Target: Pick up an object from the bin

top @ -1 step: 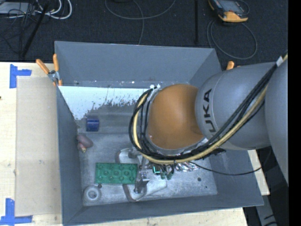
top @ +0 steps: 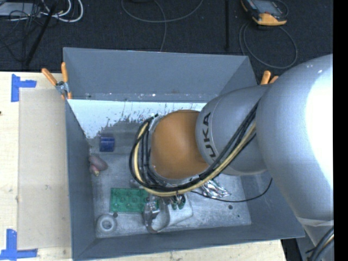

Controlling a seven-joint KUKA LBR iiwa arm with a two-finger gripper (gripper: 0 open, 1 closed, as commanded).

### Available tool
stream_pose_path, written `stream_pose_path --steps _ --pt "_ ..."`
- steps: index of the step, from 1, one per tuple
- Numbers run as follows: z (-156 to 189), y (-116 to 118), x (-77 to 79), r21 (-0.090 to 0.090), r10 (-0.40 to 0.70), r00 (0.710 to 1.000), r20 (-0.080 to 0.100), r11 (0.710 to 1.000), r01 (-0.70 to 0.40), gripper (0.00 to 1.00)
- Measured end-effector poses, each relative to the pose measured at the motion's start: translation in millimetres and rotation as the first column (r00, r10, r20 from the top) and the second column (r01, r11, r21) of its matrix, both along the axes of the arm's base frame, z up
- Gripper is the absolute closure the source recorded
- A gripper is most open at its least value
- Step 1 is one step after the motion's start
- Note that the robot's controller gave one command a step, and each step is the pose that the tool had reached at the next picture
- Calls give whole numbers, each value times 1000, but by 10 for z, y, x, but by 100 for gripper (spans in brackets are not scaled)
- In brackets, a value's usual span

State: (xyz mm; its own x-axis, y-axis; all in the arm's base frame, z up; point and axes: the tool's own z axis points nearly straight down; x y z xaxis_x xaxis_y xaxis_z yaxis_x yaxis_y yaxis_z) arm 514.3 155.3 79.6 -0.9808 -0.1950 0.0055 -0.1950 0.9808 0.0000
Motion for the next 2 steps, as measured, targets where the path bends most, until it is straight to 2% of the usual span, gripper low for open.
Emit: stream_pose_path --steps 1,2 --pt "14 0 7 1 -3 1000 3 1000 3 100" --pt "1161 327 -29 1 436 900 9 900 -436 100"
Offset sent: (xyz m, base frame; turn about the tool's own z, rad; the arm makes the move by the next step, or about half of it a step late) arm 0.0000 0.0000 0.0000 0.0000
